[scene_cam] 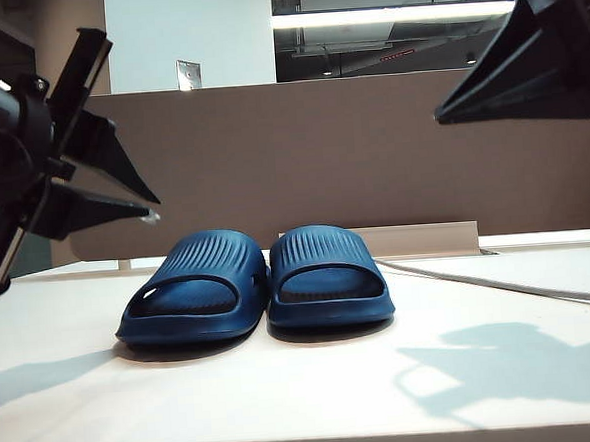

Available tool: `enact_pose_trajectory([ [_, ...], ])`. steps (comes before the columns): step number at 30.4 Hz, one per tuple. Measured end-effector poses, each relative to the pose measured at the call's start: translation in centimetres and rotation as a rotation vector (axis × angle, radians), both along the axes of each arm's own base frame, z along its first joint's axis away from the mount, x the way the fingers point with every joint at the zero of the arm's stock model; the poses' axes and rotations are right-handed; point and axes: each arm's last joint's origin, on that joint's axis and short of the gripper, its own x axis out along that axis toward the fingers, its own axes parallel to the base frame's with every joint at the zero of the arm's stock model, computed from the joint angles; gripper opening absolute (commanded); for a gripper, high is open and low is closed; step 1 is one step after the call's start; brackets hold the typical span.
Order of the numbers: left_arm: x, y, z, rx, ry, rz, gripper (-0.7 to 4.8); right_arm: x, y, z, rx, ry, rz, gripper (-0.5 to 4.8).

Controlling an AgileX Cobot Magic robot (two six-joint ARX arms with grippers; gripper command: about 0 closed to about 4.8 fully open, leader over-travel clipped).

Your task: Interlock the pair of blue slippers on the table with their fronts facing up.

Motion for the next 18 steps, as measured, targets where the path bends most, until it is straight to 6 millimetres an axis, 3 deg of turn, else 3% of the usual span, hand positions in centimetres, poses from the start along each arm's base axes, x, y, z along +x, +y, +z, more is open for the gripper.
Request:
enact_pose_trajectory([
  [1,0.1,-0.1,-0.2,-0.011,0.017,0.007,1.52,0.0,0.0,0.1,0.005,-0.008,0.005,-0.05],
  [2,0.2,-0.1,-0.4,-0.015,0.033,0.011,1.63,0.0,0.0,0.1,0.009,-0.014,0.009,-0.05],
  [10,0.8,-1.2,-2.7,-0.033,0.120,0.007,1.62,0.0,0.1,0.2,0.009,-0.020,0.020,-0.05],
  [18,2.1,-2.4,-2.7,-0.080,0.076,-0.026,1.86,0.0,0.1,0.2,0.011,-0.020,0.036,-0.05],
])
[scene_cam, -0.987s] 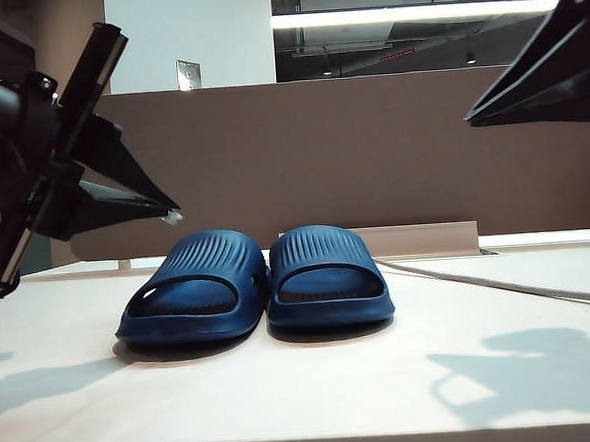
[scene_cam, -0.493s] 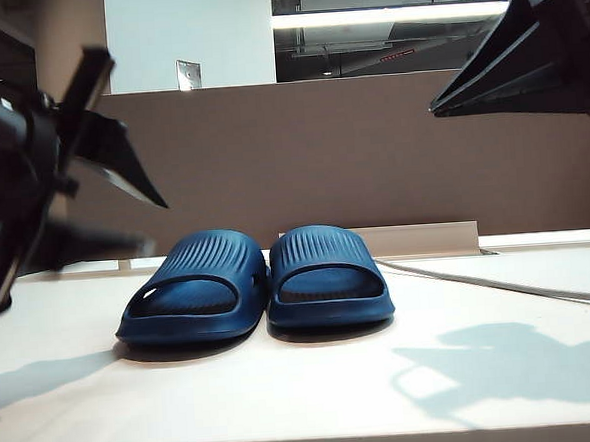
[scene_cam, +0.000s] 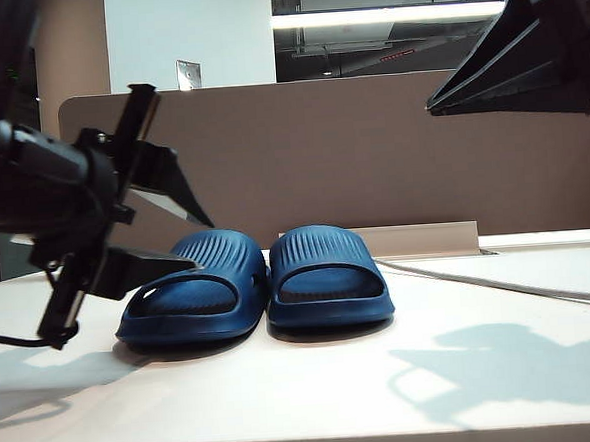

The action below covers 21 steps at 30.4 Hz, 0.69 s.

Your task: Interlock the pair of blue slippers on the table with their fronts facing up.

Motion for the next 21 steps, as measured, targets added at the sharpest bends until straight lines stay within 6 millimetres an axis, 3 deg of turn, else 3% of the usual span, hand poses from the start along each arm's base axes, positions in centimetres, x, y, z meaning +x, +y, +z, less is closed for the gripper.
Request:
enact_pose_trajectory([
  [3,0.41,-0.33,0.02,-0.001,0.002,-0.003,2.52,0.00,0.00,-0.01,0.000,0.000,0.000,-0.05],
  [21,0.49,-0.16,-0.30,0.044,0.026,0.059,2.51,-0.01,0.01,0.02,-0.007,-0.017,0.011,-0.05],
])
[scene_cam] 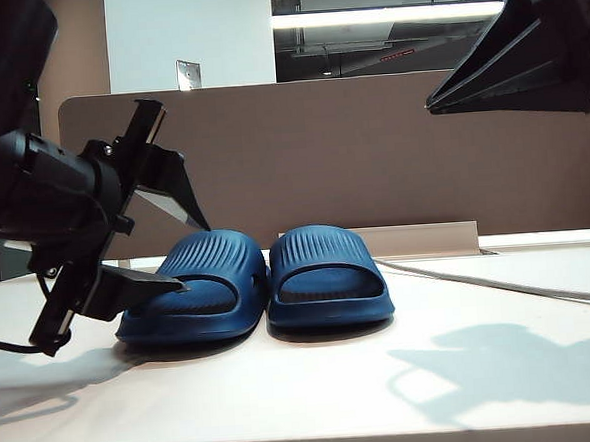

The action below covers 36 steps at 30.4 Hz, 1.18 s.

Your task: Interlock the pair of blue slippers on the table with their fronts facing up.

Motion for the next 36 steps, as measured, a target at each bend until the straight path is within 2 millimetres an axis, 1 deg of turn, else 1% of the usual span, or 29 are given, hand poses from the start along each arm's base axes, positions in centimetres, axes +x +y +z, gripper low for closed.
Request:
enact_pose_trajectory([
  [17,0.1,0.3,-0.2,0.031,0.003,0.084,2.51,0.0,0.0,0.0,0.001,0.001,0.004,-0.05],
  [21,0.2,0.2,-0.6,0.020,0.025,0.111,2.51,0.0,0.0,0.0,0.004,0.001,0.012,-0.05],
  [25,0.8,-0.2,-0.9,0.013,0.026,0.115,2.50,-0.1,0.2,0.1,0.009,-0.001,0.032,-0.05],
  [30,1.6,-0.9,-0.6,-0.003,0.011,0.113,2.46,-0.5,0.8,0.1,0.010,-0.003,0.070,-0.05],
  [36,1.8,-1.0,-0.6,-0.004,0.009,0.113,2.36,-0.6,1.0,0.1,0.004,-0.011,0.080,-0.05],
])
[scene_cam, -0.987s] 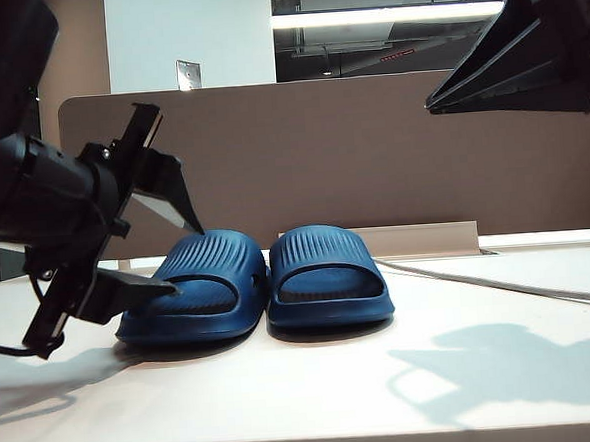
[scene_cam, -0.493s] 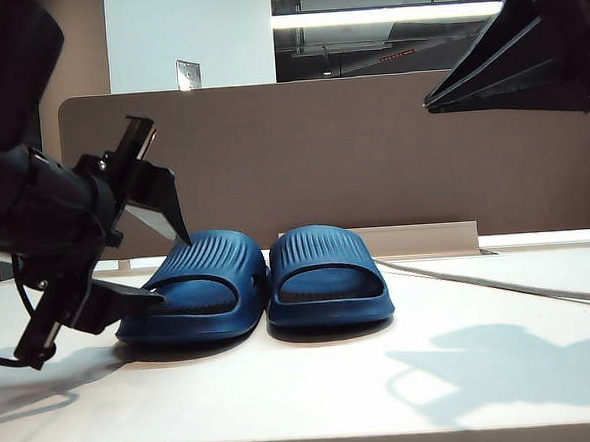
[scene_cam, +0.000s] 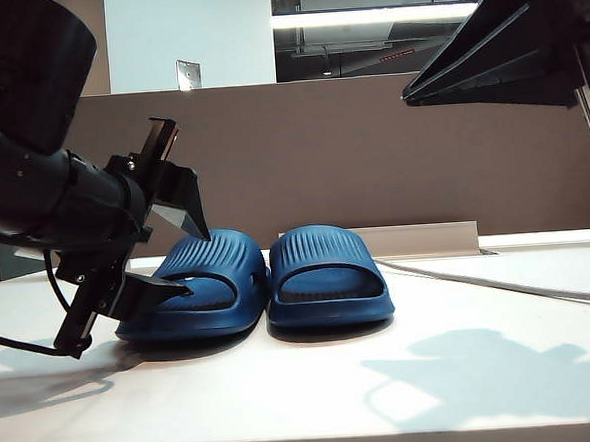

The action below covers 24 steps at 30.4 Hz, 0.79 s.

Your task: Interlock the pair of blue slippers on the table with their fronts facing up.

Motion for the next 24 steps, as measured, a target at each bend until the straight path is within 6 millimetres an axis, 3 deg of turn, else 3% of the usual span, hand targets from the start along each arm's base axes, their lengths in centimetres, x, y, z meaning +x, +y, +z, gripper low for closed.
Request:
enact_pose_trajectory([
  [2,0.0,0.0,0.0,0.002,0.002,0.000,2.29,0.0,0.0,0.0,-0.004,-0.004,-0.008,-0.05],
  [6,0.0,0.0,-0.1,0.008,0.008,0.000,1.43,0.0,0.0,0.0,-0.013,-0.016,-0.012,-0.05],
  [12,-0.1,0.1,-0.4,0.030,0.036,0.001,1.37,0.4,0.2,-0.6,-0.032,0.009,-0.012,-0.05],
  [15,-0.1,0.1,-0.5,0.035,0.040,0.001,0.87,0.7,0.3,-1.1,-0.051,0.022,-0.008,-0.05],
  [24,-0.1,0.1,-0.5,0.056,0.030,0.005,0.83,1.0,0.5,-1.6,-0.072,0.037,-0.004,-0.05],
])
